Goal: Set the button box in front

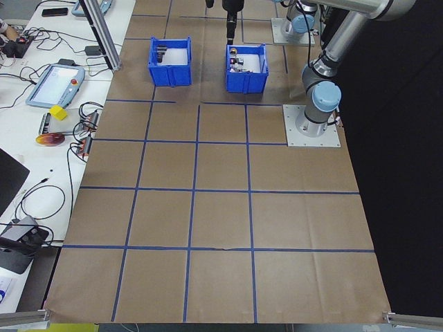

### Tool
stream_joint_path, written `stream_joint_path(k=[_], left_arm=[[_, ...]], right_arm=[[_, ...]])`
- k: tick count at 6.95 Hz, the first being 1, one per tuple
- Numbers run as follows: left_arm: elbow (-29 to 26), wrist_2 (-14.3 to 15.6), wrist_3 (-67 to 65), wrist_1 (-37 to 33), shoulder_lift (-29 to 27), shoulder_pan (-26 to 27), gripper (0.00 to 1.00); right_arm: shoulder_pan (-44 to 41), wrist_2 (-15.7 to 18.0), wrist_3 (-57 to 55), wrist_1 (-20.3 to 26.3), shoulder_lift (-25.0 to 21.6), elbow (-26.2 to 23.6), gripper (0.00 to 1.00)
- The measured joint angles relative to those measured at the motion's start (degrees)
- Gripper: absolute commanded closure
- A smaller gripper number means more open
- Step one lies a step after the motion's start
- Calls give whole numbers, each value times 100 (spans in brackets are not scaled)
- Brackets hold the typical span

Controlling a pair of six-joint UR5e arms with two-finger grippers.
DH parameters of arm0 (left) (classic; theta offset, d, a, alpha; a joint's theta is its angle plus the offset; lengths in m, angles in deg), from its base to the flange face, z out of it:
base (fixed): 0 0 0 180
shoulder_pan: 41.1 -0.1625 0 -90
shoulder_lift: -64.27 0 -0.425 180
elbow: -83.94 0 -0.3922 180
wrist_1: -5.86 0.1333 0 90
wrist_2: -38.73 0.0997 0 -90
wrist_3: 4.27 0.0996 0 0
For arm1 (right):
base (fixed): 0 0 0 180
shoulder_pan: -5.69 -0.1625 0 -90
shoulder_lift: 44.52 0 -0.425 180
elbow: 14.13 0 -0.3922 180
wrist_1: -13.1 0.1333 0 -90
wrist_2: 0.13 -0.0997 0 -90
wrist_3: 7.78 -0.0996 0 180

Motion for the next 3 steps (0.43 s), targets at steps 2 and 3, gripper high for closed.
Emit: stream_joint_path(k=[2, 3], left_arm=[[-28, 52, -15, 29, -80, -33, 0], [13, 73, -46, 26, -50, -41, 0]], right_arm=[[-9, -35, 169, -87, 66, 53, 0], [-13, -61, 536, -172, 205, 139, 0]])
